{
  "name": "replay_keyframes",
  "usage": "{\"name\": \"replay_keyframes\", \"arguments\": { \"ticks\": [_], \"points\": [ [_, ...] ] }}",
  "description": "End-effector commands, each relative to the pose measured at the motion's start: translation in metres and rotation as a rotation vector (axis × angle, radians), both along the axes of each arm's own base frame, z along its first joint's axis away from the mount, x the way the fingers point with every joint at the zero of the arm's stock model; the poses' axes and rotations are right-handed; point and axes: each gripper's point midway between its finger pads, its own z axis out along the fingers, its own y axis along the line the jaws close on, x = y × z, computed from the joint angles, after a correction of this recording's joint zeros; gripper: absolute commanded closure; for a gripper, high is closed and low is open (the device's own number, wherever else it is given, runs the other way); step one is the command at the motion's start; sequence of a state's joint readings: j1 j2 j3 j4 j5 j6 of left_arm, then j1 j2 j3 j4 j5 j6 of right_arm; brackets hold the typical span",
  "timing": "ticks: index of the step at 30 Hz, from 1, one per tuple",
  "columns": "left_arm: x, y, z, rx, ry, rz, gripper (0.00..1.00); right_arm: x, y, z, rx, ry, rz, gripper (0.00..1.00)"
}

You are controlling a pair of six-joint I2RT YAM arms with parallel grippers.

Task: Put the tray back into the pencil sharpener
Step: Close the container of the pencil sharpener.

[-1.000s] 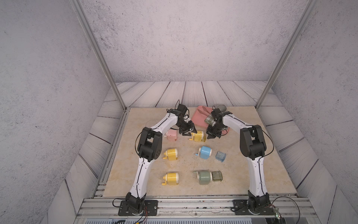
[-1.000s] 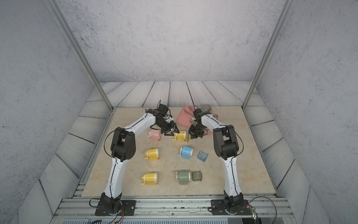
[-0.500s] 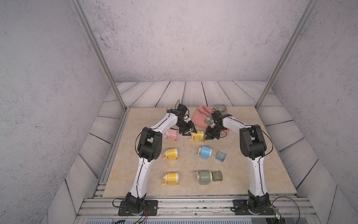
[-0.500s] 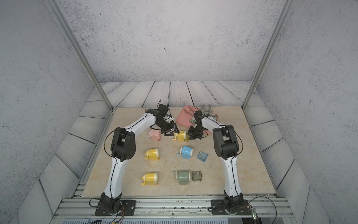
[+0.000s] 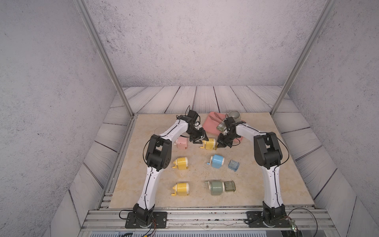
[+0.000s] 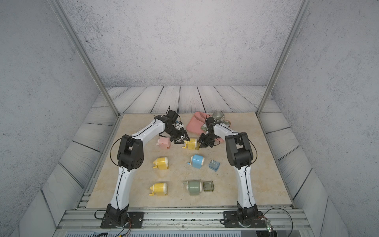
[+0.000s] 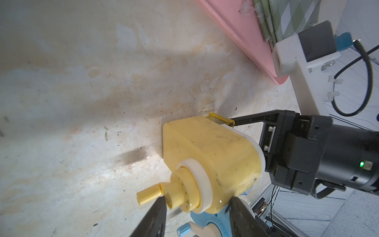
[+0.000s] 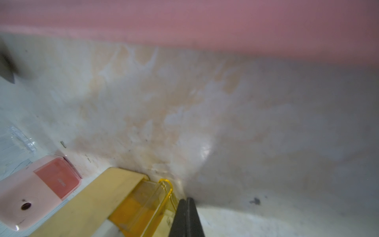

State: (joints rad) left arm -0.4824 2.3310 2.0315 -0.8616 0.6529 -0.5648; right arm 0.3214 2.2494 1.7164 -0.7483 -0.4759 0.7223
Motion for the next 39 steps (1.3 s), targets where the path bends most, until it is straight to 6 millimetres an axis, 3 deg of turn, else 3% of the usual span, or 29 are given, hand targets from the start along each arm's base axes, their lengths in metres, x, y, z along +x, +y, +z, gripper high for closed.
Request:
{"name": "replay_keyframes", "arguments": {
  "ticks": [1,32,36,39],
  "points": [
    [-0.010,0.011,-0.037,0.081,0.073,0.005,0.48,0.001,0.014,0.022,0.067,-0.046,0.026,0.97],
    [-0.013,0.012,-0.037,0.076,0.072,0.007,0.49,0.001,0.046,0.034,0.184,-0.078,0.036,0.97],
    [-0.013,0.012,-0.036,0.075,0.070,0.007,0.49,0.001,0.039,0.036,0.151,-0.085,0.037,0.95],
    [-0.012,0.012,-0.034,0.075,0.065,0.008,0.49,0.005,0.024,0.046,0.073,-0.118,0.040,0.87]
  ]
}}
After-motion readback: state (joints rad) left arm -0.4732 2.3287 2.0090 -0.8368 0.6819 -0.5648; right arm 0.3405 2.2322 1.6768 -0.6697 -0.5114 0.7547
